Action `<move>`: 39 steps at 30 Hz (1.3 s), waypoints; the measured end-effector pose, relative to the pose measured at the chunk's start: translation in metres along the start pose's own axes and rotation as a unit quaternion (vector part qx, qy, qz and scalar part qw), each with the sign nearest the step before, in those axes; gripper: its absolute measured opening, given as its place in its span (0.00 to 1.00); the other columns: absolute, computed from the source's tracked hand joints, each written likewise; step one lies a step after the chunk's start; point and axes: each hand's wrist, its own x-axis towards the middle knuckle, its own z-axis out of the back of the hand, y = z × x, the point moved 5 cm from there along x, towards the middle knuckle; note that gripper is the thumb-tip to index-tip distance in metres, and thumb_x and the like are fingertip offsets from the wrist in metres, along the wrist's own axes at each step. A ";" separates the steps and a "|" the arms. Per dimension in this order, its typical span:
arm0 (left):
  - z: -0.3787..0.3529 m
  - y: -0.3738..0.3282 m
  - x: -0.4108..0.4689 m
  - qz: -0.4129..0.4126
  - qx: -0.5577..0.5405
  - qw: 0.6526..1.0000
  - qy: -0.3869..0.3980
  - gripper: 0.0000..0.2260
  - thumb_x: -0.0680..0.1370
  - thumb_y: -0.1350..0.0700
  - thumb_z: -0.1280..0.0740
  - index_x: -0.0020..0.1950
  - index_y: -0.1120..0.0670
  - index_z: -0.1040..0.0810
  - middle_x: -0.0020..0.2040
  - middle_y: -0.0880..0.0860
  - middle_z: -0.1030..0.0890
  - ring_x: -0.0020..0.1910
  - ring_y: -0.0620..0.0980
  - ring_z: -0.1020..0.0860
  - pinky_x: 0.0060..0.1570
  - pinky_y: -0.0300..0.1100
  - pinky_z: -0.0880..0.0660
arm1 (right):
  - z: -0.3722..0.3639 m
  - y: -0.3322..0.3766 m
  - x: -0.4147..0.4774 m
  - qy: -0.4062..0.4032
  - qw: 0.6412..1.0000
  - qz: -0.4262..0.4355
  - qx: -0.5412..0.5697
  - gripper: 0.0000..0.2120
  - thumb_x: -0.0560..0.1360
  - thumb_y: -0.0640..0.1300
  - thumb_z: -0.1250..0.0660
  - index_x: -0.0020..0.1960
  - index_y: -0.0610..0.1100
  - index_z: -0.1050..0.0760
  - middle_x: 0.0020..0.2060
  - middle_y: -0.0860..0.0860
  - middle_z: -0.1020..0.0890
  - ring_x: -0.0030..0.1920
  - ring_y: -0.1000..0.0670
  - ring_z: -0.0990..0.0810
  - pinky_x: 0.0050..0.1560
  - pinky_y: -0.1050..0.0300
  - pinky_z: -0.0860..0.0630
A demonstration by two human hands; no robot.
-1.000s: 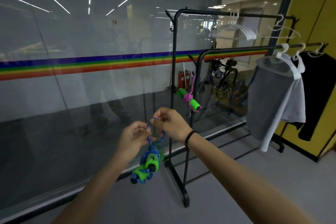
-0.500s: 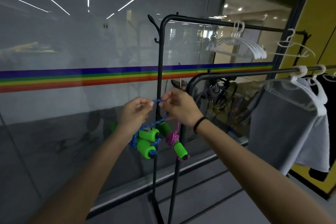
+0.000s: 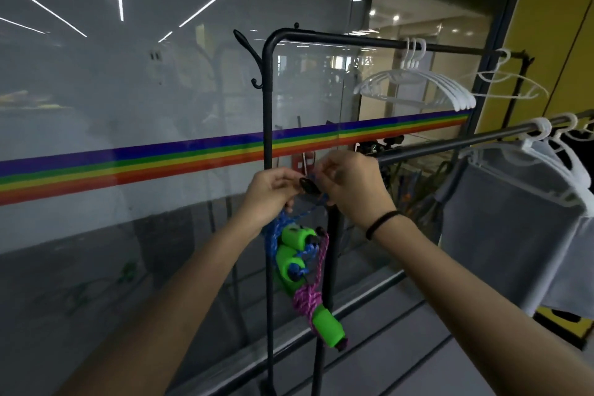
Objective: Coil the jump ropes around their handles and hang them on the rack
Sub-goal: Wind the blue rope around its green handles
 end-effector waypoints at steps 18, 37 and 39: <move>-0.022 0.028 -0.033 0.077 0.005 0.997 0.011 0.05 0.76 0.64 0.35 0.45 0.55 0.21 0.40 0.49 0.20 0.35 0.38 0.21 0.37 0.31 0.25 | 0.001 -0.026 -0.049 0.065 0.992 -0.036 -0.100 0.11 0.73 0.46 0.35 0.54 0.48 0.28 0.45 0.46 0.18 0.47 0.40 0.20 0.43 0.47 0.22; 0.009 0.025 -0.480 0.227 0.003 0.900 -0.372 0.10 0.77 0.66 0.37 0.37 0.56 0.22 0.21 0.46 0.24 0.20 0.40 0.32 0.21 0.29 0.36 | -0.019 0.116 -0.305 0.451 0.841 0.017 0.297 0.11 0.73 0.38 0.35 0.35 0.49 0.24 0.33 0.47 0.19 0.34 0.49 0.20 0.32 0.68 0.26; 0.016 0.026 -0.524 0.249 0.014 0.882 -0.400 0.10 0.77 0.65 0.37 0.38 0.56 0.22 0.23 0.46 0.23 0.20 0.39 0.30 0.23 0.29 0.35 | -0.027 0.139 -0.335 0.481 0.818 0.023 0.315 0.10 0.73 0.38 0.35 0.35 0.48 0.24 0.32 0.47 0.19 0.34 0.49 0.20 0.34 0.64 0.24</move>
